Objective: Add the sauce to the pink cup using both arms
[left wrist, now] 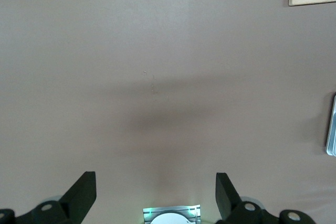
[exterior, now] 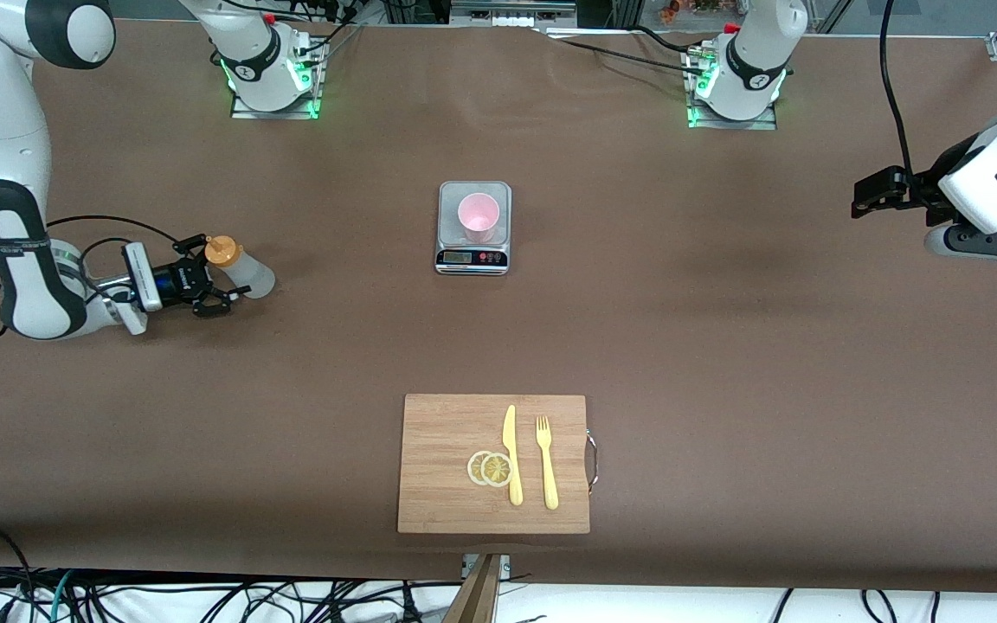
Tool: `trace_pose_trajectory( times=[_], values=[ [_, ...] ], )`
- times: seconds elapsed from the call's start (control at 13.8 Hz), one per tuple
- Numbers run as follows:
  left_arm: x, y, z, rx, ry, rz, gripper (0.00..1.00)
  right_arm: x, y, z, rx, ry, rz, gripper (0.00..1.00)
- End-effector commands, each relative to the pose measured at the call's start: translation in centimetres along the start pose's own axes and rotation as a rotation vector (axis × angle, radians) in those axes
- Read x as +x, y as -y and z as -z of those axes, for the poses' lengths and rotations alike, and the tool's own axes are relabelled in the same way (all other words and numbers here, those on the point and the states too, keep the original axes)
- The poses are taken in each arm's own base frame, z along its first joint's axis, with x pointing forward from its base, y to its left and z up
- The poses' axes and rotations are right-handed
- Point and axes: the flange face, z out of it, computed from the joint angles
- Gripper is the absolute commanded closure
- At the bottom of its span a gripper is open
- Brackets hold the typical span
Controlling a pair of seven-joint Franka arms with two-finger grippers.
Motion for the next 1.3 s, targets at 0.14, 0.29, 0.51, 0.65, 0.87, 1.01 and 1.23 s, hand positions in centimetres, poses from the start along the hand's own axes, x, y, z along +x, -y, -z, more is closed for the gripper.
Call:
trace_pose_trajectory(
  times=[0.14, 0.29, 0.51, 0.65, 0.87, 1.01, 1.23],
  values=[
    [0.3, 0.0, 0.5, 0.008, 0.001, -0.019, 0.0, 2.7, -0.3, 4.5, 0.062, 0.177, 0.005, 0.0],
    [0.3, 0.0, 0.5, 0.008, 0.001, -0.019, 0.0, 4.8, -0.8, 6.8, 0.09, 0.276, -0.021, 0.0],
    [0.3, 0.1, 0.5, 0.008, 0.001, -0.017, 0.0, 8.2, -0.9, 8.2, 0.12, 0.4, -0.12, 0.0],
    [0.4, 0.2, 0.4, 0.007, 0.002, -0.017, 0.0, 12.0, -1.0, 9.7, 0.071, 0.535, -0.229, 0.0],
    [0.4, 0.2, 0.3, 0.007, 0.004, -0.017, 0.0, 18.4, -0.8, 9.7, -0.032, 0.73, -0.393, 0.0],
    [0.4, 0.2, 0.3, 0.007, 0.004, -0.017, 0.0, 22.6, -0.5, 9.1, -0.124, 0.841, -0.486, 0.0],
    [0.4, 0.2, 0.3, 0.007, 0.004, -0.017, 0.0, 28.1, -0.1, 7.3, -0.27, 0.982, -0.644, 0.0]
  ],
)
